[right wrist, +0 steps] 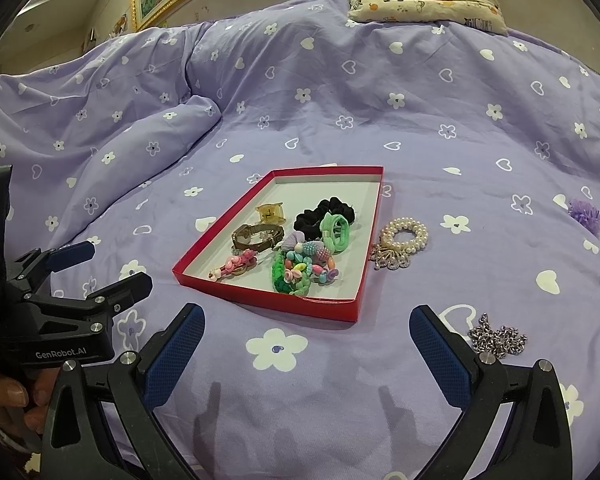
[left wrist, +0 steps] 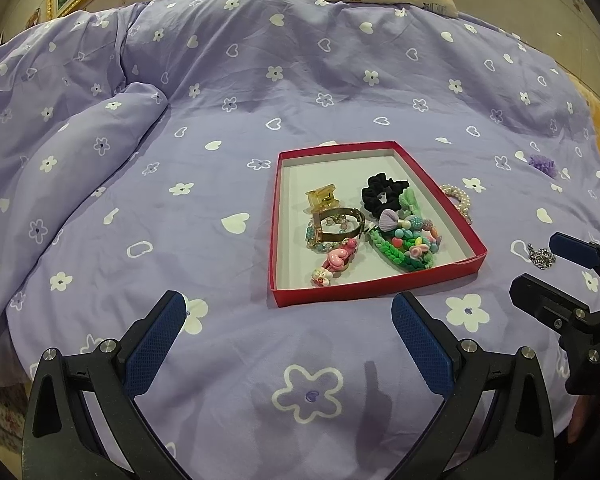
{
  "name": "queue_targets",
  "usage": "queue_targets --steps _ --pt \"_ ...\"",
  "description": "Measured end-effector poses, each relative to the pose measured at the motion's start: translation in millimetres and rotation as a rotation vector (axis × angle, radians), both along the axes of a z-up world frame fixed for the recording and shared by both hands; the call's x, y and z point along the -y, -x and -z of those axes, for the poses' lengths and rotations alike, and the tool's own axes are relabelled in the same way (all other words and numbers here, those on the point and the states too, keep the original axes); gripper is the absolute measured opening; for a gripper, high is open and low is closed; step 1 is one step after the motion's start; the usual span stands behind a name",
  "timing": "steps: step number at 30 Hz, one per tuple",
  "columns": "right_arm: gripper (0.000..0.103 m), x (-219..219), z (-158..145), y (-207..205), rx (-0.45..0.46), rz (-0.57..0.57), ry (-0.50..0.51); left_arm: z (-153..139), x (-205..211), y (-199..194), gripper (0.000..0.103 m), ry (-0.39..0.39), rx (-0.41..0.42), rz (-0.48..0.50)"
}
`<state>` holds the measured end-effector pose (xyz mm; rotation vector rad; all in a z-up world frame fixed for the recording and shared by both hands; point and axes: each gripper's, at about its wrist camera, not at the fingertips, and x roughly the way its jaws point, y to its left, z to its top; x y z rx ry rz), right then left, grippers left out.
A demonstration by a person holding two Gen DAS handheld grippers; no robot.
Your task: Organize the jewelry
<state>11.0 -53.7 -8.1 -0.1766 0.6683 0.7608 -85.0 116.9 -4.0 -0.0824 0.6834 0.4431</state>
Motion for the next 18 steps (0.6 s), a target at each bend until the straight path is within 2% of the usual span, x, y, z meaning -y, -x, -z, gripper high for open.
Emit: queue_targets --steps 18 --pt "0.103 2.0 -2.2 -5.4 -0.015 0.004 -0.004 1.0 -2.4 -5.6 0.103 0.010 -0.015 0.009"
